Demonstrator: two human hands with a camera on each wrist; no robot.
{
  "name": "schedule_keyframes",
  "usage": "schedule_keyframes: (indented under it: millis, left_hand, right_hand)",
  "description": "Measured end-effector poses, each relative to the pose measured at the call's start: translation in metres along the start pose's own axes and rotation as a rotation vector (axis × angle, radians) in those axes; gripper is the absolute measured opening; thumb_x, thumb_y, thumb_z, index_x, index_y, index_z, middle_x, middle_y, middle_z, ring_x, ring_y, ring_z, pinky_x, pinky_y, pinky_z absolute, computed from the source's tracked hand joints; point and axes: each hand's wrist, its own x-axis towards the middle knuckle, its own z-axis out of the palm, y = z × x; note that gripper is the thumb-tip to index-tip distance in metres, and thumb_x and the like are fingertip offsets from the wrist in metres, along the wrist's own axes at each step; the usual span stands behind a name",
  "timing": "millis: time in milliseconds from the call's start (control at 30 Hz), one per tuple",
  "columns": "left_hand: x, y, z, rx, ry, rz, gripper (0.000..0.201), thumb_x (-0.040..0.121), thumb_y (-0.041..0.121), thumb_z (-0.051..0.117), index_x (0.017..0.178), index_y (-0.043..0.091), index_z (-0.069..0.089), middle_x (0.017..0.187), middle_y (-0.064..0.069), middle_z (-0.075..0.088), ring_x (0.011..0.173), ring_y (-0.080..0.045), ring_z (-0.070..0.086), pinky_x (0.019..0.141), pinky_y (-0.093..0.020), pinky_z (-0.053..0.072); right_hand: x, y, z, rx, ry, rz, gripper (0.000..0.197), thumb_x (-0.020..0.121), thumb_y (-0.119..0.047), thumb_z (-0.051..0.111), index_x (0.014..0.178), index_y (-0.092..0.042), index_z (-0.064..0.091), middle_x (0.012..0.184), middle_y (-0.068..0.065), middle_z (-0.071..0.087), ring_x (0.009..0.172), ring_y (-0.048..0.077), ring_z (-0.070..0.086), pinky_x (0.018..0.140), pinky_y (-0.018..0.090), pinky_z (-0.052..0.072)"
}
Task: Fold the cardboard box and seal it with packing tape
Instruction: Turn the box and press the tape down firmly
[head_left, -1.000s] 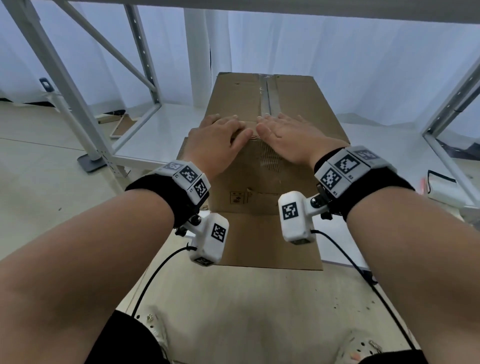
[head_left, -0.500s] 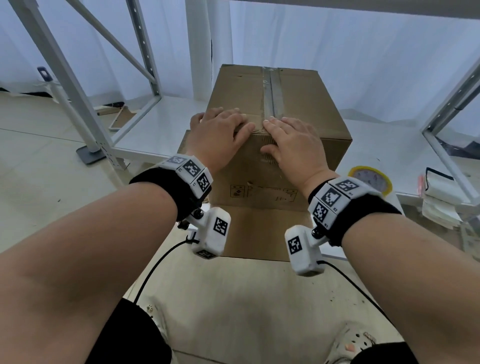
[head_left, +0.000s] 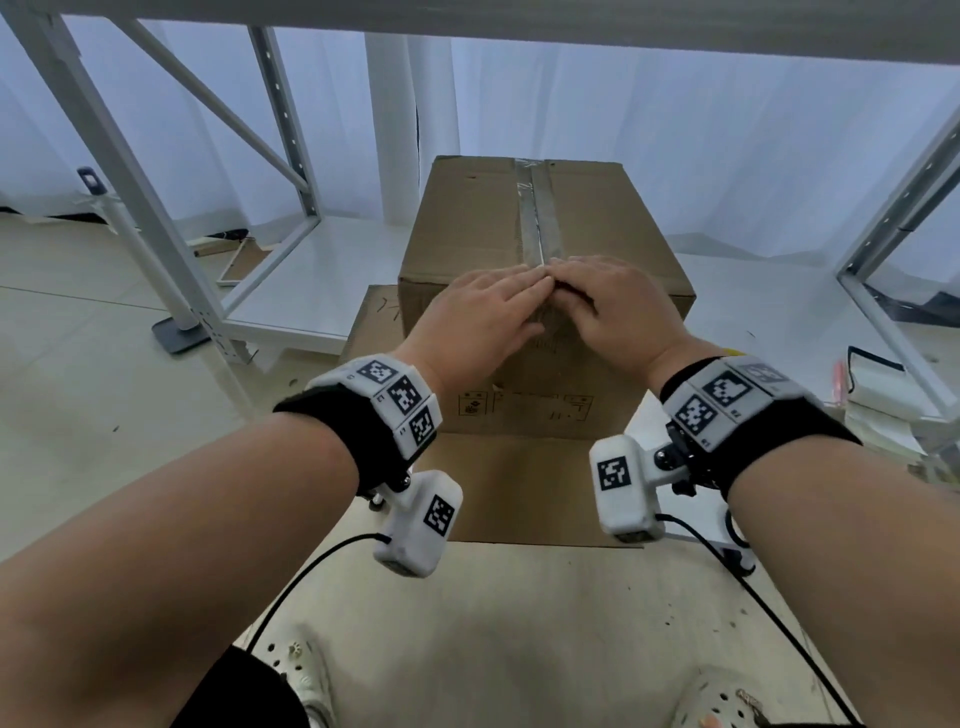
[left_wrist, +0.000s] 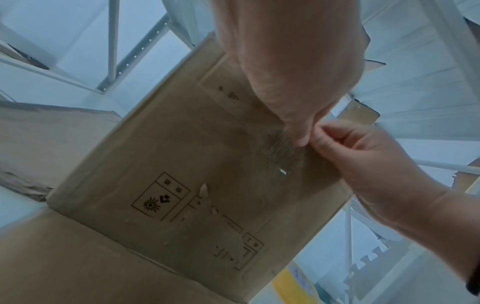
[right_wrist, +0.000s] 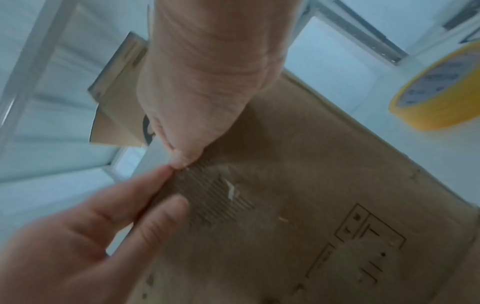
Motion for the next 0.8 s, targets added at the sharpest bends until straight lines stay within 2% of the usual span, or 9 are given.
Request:
schedule_keyframes:
  millis: [67,133,167,233,367,467,600,700,800]
  left_hand:
    - [0.006,0.006,0.000,0.023,-0.051,-0.069,0.050,0.100,0.038,0.037,0.144,0.016,0.036,0.147,-0.004,0.041,0.135,-0.020,0.039,0.112,-0.034,0.026]
    - [0.014,0.012,-0.004,0.022,-0.074,-0.136,0.051,0.101,0.042,0.028,0.145,0.016,0.035,0.149,-0.003,0.039,0.137,-0.017,0.035,0.113,-0.032,0.023]
    - [0.021,0.015,-0.007,0.012,-0.083,-0.152,0.052,0.102,0.043,0.024,0.144,0.014,0.037,0.148,-0.004,0.040,0.137,-0.017,0.035,0.113,-0.032,0.023]
    - [0.037,0.017,-0.008,-0.028,-0.154,-0.178,0.056,0.102,0.043,0.018,0.143,0.010,0.037,0.148,-0.007,0.039,0.138,-0.018,0.034,0.114,-0.033,0.022]
    - [0.085,-0.001,-0.004,-0.130,-0.441,-0.276,0.062,0.099,0.046,0.015,0.145,0.008,0.031,0.154,-0.010,0.028,0.141,-0.021,0.026,0.115,-0.042,0.023]
    - [0.103,-0.010,-0.006,-0.083,-0.568,-0.309,0.066,0.099,0.051,0.017,0.151,0.010,0.011,0.159,-0.006,0.007,0.146,-0.018,0.007,0.119,-0.039,0.007]
    - [0.078,0.000,-0.016,-0.078,-0.570,-0.185,0.072,0.097,0.056,0.011,0.151,0.009,0.005,0.159,-0.008,0.003,0.146,-0.017,0.003,0.119,-0.033,0.003]
    - [0.048,0.009,-0.033,-0.100,-0.517,-0.071,0.065,0.098,0.052,0.017,0.150,0.013,0.017,0.157,-0.005,0.017,0.145,-0.015,0.014,0.116,-0.030,0.012]
    - [0.035,0.011,-0.043,-0.133,-0.473,-0.055,0.058,0.100,0.048,0.020,0.147,0.016,0.029,0.154,-0.002,0.029,0.142,-0.013,0.024,0.114,-0.029,0.018]
  right_hand:
    - [-0.002,0.015,-0.006,-0.047,0.084,0.107,0.034,0.100,-0.033,0.039,0.116,-0.019,0.066,0.124,0.004,0.064,0.119,0.023,0.055,0.107,0.040,0.032]
    - [-0.006,0.024,-0.007,-0.093,0.064,0.251,0.039,0.101,-0.039,0.032,0.124,-0.026,0.061,0.137,0.000,0.056,0.130,0.021,0.045,0.112,0.046,0.022]
    - [-0.007,0.026,-0.007,-0.074,0.035,0.289,0.039,0.101,-0.040,0.033,0.128,-0.027,0.058,0.141,-0.001,0.052,0.133,0.020,0.042,0.112,0.047,0.022]
    - [-0.007,0.027,-0.007,-0.012,0.011,0.308,0.039,0.101,-0.040,0.036,0.130,-0.026,0.057,0.142,-0.003,0.050,0.134,0.019,0.041,0.109,0.045,0.026]
    - [-0.007,0.025,-0.010,0.032,0.030,0.340,0.037,0.100,-0.037,0.039,0.128,-0.024,0.060,0.140,-0.004,0.052,0.132,0.019,0.043,0.109,0.043,0.029]
    - [-0.008,0.025,-0.011,0.045,0.005,0.345,0.038,0.100,-0.038,0.038,0.130,-0.026,0.058,0.142,-0.005,0.050,0.134,0.017,0.041,0.110,0.042,0.028]
    - [-0.008,0.027,-0.011,0.052,-0.043,0.347,0.040,0.101,-0.041,0.035,0.133,-0.028,0.055,0.146,-0.005,0.046,0.138,0.018,0.035,0.113,0.043,0.026]
    - [-0.008,0.025,-0.011,0.049,-0.064,0.357,0.041,0.101,-0.041,0.033,0.136,-0.029,0.051,0.149,-0.005,0.041,0.141,0.018,0.031,0.114,0.044,0.024]
    - [-0.010,0.023,-0.012,0.062,-0.060,0.361,0.041,0.101,-0.041,0.033,0.137,-0.030,0.051,0.150,-0.005,0.039,0.142,0.017,0.029,0.115,0.043,0.023]
